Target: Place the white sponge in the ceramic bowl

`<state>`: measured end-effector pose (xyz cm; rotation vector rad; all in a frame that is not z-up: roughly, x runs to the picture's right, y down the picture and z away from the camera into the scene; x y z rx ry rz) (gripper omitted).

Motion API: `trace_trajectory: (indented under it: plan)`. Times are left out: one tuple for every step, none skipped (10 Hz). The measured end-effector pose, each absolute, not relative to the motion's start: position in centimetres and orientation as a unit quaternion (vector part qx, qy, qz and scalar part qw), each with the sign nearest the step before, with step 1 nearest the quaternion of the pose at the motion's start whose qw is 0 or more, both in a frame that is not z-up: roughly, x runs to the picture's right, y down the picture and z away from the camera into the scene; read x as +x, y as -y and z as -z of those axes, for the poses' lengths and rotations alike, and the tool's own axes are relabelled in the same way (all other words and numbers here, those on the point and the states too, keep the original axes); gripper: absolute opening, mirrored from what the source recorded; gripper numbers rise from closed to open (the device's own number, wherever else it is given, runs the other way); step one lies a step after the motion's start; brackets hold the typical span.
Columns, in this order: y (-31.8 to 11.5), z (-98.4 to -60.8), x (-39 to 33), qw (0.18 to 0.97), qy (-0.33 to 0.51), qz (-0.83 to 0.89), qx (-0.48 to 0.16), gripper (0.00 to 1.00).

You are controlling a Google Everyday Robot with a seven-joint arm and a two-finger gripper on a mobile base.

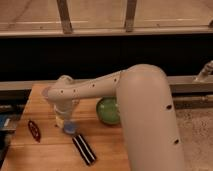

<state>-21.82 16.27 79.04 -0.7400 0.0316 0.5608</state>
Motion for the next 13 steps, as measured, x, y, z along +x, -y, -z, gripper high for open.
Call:
trace_trajectory:
  plan:
    - [-14.7,-79.3,-20.8,0.895,-0.014,-0.278,-0.348,0.00]
    - [-13.3,-79.6,-19.7,0.895,-0.014,-0.287,-0.342,0.00]
    - [-11.6,-80.1,-18.0,0.893,-0.014,-0.300,-0.336,0.00]
    - [-10.4,-80.5,-16.9,0.890,-0.013,-0.310,-0.333,0.00]
    - [-8.8,-81.2,-14.8,0.885,-0.013,-0.329,-0.330,0.00]
    - [-7.5,-81.7,-12.8,0.879,-0.012,-0.347,-0.327,0.00]
    - [-6.6,-82.0,-11.1,0.873,-0.010,-0.364,-0.324,0.00]
    - [-5.8,-82.0,-8.7,0.865,-0.010,-0.386,-0.319,0.00]
    - [-4.8,-82.1,-5.7,0.856,-0.014,-0.412,-0.312,0.00]
    - [-4.3,-82.0,-3.8,0.850,-0.019,-0.428,-0.307,0.00]
    - [-4.2,-81.9,-2.4,0.844,-0.023,-0.442,-0.304,0.00]
    - [-4.6,-81.8,-0.9,0.835,-0.026,-0.460,-0.302,0.00]
    - [-5.1,-81.9,1.0,0.824,-0.026,-0.479,-0.302,0.00]
